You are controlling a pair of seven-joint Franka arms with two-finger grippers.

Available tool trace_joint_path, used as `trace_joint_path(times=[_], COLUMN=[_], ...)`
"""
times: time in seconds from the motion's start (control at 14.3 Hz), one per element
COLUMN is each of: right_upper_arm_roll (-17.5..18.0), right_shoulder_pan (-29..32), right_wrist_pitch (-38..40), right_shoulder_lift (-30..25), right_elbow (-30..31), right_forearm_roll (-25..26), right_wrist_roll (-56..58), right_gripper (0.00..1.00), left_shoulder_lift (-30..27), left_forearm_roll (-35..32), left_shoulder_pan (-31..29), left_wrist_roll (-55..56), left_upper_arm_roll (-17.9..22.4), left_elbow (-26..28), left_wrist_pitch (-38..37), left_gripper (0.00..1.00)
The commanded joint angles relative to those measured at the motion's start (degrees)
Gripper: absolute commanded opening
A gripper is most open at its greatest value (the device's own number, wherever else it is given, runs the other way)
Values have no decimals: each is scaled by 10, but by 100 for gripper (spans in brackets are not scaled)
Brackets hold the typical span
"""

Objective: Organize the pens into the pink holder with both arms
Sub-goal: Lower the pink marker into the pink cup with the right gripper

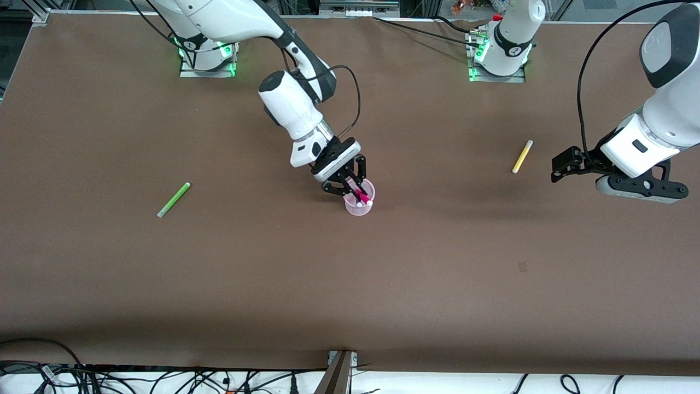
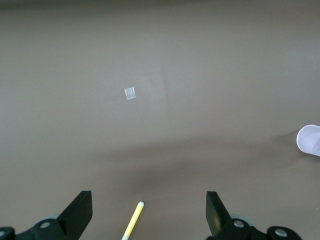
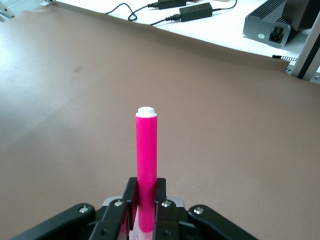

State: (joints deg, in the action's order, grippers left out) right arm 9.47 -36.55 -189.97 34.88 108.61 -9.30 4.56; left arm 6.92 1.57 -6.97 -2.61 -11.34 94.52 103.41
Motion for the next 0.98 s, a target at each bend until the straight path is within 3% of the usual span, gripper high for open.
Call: trace_joint_path(times=[0.0,0.91], right_upper_arm_roll=[-22,-35], right_shoulder_pan=[-24,-37], right_wrist_pitch=[-7,-51], right_shoulder_lift=[9,44], right_elbow=[-16,-7], right_forearm_roll=[-16,-16], right_wrist_roll=[1,4], right_gripper=[0,0], left_shoulder_lift=[-4,2], left_forearm_roll=[2,2], left_shoulder_pan=[-4,-5], left_wrist_roll=[-13,-5], left_upper_arm_roll=[4,4], left_elbow=[-12,-14], left_wrist_pitch=[-18,-17], left_gripper=[100,100])
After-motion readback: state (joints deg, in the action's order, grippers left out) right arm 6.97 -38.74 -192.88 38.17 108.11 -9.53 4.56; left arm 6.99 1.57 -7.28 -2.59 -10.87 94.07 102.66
